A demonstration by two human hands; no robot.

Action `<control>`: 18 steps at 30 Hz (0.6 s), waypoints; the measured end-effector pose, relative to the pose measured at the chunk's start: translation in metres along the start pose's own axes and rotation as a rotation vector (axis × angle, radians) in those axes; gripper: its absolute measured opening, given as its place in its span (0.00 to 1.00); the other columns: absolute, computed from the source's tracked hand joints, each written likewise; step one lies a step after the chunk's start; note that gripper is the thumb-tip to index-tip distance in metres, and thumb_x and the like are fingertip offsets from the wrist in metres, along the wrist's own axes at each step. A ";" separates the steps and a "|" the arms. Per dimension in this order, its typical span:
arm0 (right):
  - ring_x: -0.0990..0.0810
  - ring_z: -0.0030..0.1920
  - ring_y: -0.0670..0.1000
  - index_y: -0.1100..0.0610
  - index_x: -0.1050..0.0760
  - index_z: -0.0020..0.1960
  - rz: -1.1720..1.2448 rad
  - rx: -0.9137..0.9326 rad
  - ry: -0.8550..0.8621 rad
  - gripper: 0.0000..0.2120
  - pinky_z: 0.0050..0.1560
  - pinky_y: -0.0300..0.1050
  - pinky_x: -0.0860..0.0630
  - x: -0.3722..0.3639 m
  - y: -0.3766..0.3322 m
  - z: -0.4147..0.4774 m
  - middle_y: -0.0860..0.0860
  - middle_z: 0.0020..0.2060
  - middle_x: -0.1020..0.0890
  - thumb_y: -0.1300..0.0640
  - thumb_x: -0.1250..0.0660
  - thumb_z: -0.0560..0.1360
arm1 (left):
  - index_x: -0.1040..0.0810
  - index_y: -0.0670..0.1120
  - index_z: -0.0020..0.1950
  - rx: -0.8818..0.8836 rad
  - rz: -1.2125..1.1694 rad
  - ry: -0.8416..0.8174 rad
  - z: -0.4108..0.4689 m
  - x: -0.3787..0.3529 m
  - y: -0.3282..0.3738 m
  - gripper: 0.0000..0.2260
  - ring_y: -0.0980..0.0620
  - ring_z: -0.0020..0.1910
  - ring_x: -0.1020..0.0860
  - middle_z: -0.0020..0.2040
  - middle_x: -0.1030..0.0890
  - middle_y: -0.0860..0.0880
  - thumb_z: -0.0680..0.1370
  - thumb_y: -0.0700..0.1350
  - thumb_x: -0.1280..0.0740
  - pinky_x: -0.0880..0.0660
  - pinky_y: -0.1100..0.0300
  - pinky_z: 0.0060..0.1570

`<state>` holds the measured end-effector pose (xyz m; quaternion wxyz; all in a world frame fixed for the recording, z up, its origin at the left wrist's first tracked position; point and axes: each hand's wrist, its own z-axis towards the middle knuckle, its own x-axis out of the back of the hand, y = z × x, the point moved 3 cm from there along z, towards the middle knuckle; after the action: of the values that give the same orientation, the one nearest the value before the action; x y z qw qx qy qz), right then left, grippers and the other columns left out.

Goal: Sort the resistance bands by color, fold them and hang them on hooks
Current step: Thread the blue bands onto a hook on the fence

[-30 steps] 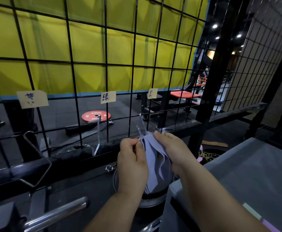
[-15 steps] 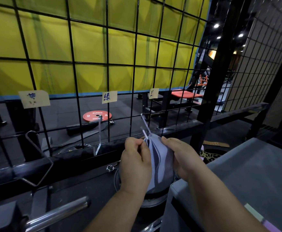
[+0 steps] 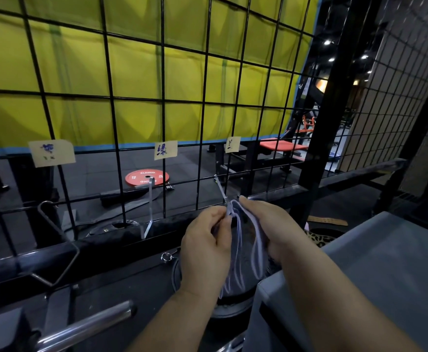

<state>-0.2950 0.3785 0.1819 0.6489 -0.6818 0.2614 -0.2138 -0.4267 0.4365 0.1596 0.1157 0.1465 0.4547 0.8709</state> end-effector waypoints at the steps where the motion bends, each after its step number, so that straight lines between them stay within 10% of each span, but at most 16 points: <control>1: 0.16 0.46 0.59 0.61 0.18 0.51 0.003 -0.005 0.016 0.15 0.56 0.58 0.20 -0.002 0.000 0.000 0.59 0.44 0.14 0.49 0.31 0.77 | 0.20 0.50 0.56 0.003 0.003 0.005 0.001 0.000 -0.001 0.07 0.65 0.51 0.22 0.49 0.19 0.59 0.80 0.45 0.34 0.26 0.73 0.50; 12: 0.18 0.53 0.62 0.63 0.22 0.54 -0.005 0.011 0.090 0.13 0.58 0.59 0.23 -0.008 0.000 -0.003 0.61 0.50 0.16 0.53 0.32 0.77 | 0.23 0.51 0.65 0.048 -0.006 -0.009 0.004 0.005 -0.003 0.14 0.69 0.50 0.25 0.53 0.23 0.64 0.81 0.41 0.37 0.34 0.82 0.50; 18: 0.18 0.54 0.61 0.62 0.22 0.57 -0.004 -0.007 0.080 0.15 0.56 0.55 0.23 -0.007 0.004 -0.004 0.60 0.50 0.16 0.51 0.35 0.79 | 0.20 0.50 0.64 -0.026 0.014 -0.023 0.006 0.004 -0.003 0.13 0.63 0.55 0.22 0.57 0.18 0.56 0.80 0.44 0.35 0.26 0.67 0.57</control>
<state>-0.3028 0.3800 0.1782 0.6353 -0.6755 0.2863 -0.2413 -0.4282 0.4444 0.1612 0.1165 0.1581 0.4410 0.8757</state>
